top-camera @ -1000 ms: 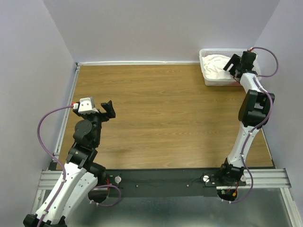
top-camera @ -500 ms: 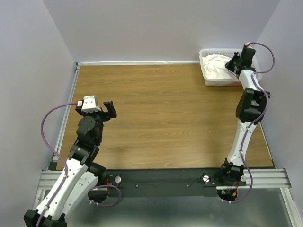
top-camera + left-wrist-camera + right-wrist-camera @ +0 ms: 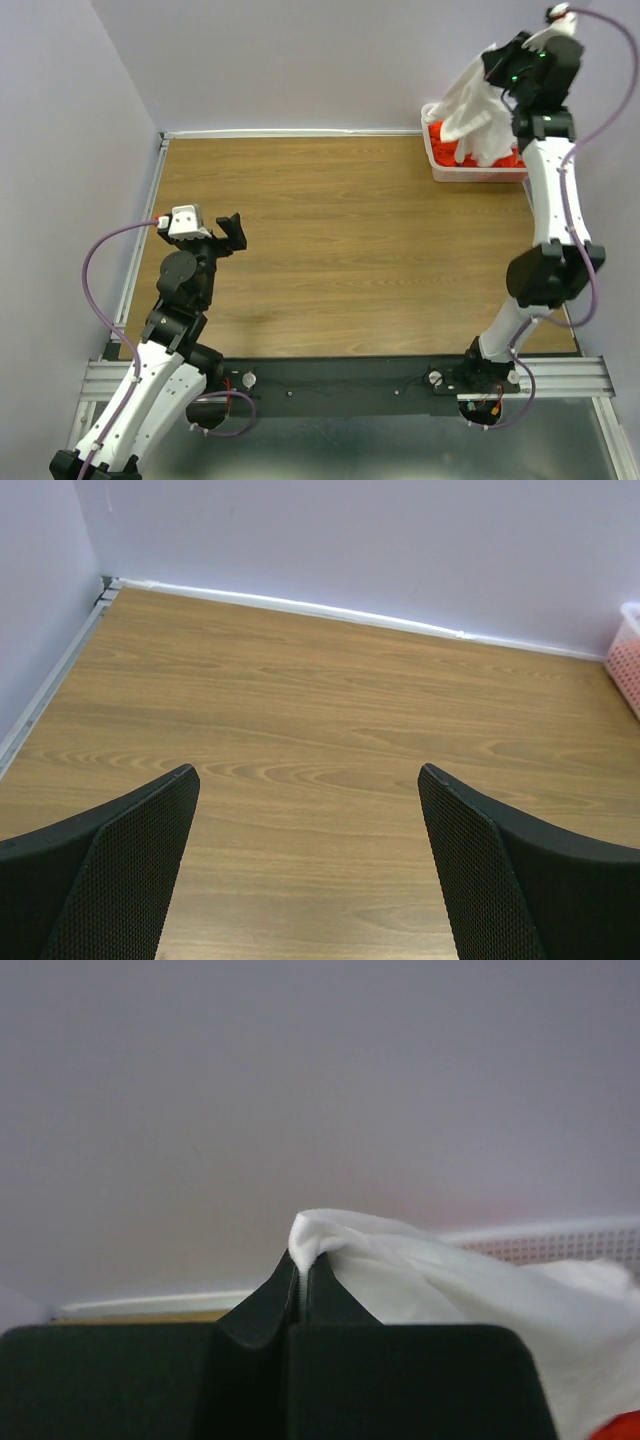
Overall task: Fold and stack the t-shirts
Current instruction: Grab the tshirt from the pile, then move the tshirt to the center of the board
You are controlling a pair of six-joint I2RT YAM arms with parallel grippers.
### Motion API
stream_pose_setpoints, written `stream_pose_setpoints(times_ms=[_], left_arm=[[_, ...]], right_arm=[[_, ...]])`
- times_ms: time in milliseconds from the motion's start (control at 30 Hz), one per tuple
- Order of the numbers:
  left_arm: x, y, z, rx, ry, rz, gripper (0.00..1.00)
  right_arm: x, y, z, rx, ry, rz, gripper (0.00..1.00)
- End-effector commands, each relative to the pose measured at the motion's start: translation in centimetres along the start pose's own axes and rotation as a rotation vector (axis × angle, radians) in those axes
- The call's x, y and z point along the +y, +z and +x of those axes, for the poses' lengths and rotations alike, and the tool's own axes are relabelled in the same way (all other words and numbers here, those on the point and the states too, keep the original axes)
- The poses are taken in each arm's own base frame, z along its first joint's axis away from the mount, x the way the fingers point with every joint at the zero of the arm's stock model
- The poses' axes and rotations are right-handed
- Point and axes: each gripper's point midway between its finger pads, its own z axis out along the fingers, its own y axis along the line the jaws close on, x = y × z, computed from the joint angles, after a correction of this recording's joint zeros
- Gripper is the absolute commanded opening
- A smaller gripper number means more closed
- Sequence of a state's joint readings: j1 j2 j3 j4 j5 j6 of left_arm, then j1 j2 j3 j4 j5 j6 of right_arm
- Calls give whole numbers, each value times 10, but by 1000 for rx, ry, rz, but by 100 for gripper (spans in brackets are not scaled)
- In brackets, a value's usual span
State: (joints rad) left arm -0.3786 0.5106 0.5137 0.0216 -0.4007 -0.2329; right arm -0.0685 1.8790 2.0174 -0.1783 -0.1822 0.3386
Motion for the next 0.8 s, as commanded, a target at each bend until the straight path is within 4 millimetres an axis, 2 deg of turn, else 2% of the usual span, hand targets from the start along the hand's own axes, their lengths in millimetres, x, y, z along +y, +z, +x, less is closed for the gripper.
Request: stream_pose_setpoints(times_ms=[0,67,100,167,200,267,300,333,400,433,500,533,567,600,633,733,767], left_arm=[[-10,-7,-16,-66,-59,64,98],[-13,-9,-18,-76,-62,83,98],[-14,-12,-21,-87,-68,92,98],[-21,-16,-22,-90,-73,117,98],[-23,-18,-24,-95,-77,123,98],[-31,-22,-23,-92,-85,157,98],[-33,-24,-24,-96,-87,165,98],[-36,-25,-25,-96,-90,176,98],[-43,-29,-24,-92,-96,207,98],[-45,-30,-25,-95,-102,217,98],[-53,-34,-24,-87,-105,249,98],[-56,-35,-24,-84,-108,260,98],[-58,-37,-24,-83,-108,272,98],[-61,-39,-23,-76,-110,286,98],[-63,-40,-23,-74,-112,294,98],[-66,-41,-22,-70,-114,310,98],[-67,-41,-21,-66,-112,311,98]], right_arm=[[63,-90,-120,-252,-65,-136,0],[84,-122,-141,-297,-86,-189,0],[98,-154,-161,-348,-101,-213,1],[111,-181,-170,-372,-116,-246,0],[120,-206,-176,-392,-123,-260,0],[131,-230,-177,-396,-124,-295,0],[132,-233,-169,-374,-114,-304,0],[139,-252,-170,-377,-95,-326,0],[148,-257,-152,-315,-73,-389,0],[152,-259,-130,-243,-29,-434,0],[154,-256,-106,-160,24,-478,1],[153,-251,-76,-65,81,-508,0],[151,-248,-62,-21,110,-515,0],[146,-245,-44,27,144,-512,0],[133,-235,-11,102,184,-482,0],[114,-230,37,190,231,-422,1],[101,-225,69,250,257,-386,0]])
